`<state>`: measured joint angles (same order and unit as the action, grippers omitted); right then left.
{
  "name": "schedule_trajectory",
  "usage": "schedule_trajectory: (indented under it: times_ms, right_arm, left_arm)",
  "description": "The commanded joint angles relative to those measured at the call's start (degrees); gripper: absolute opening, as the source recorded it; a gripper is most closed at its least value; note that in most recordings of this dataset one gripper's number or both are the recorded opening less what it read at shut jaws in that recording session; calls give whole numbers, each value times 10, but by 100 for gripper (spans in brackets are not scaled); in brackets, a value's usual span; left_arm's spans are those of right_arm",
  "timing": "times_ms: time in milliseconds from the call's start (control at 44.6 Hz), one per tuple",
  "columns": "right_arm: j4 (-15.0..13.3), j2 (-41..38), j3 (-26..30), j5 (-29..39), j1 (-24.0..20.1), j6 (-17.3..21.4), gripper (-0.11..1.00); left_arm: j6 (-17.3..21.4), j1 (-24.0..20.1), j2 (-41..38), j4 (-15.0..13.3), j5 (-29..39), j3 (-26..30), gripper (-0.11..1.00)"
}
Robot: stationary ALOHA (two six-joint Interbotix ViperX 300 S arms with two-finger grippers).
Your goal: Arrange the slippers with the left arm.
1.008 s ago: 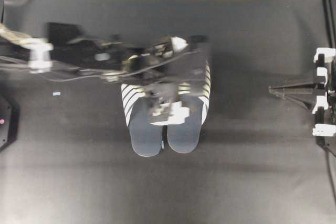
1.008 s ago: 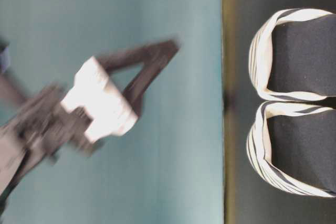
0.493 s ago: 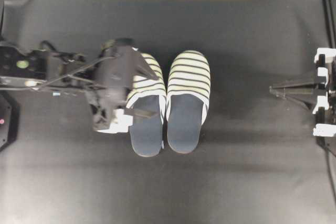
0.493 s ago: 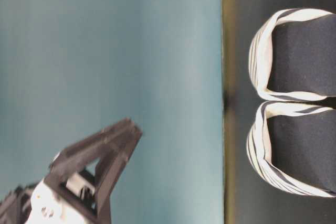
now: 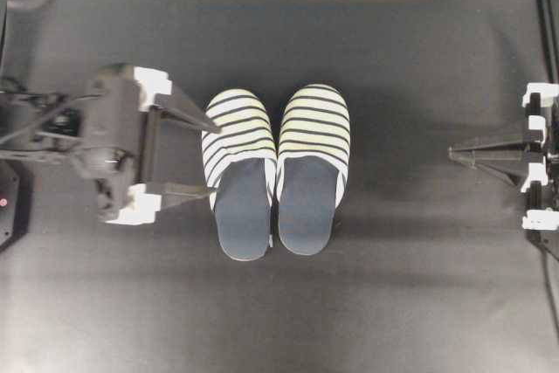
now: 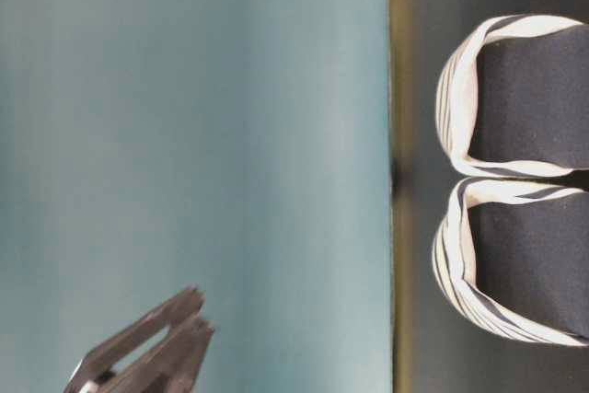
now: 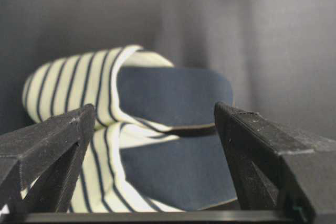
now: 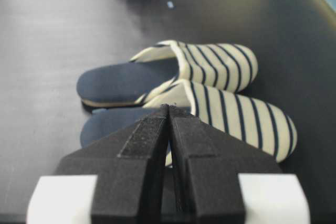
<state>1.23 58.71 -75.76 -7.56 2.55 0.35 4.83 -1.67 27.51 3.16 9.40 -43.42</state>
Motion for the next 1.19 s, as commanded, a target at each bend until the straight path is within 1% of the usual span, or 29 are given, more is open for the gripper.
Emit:
schedule_trajectory:
  times_ms: [0, 179, 470, 649, 806, 1053, 1165]
  right_arm:
    - [2, -2, 3, -6, -4, 4, 0]
    - [2, 4, -1, -5, -4, 4, 0]
    - [2, 21, -1, -5, -5, 4, 0]
    - [2, 29, 0, -5, -6, 4, 0]
    - [2, 29, -3, -5, -6, 4, 0]
    - [2, 29, -11, -5, -6, 4, 0]
    - [2, 31, -14, -5, -6, 4, 0]
  left_arm:
    - [-1, 1, 29, 1, -15, -6, 88]
    - [-2, 2, 62, 1, -24, -29, 88]
    - [-2, 2, 81, 1, -35, -56, 88]
    - [-4, 2, 112, 1, -47, -73, 88]
    - [-27, 0, 139, 1, -84, -86, 88]
    - [-76, 0, 163, 1, -99, -118, 88]
    - [-80, 2, 172, 1, -106, -129, 88]
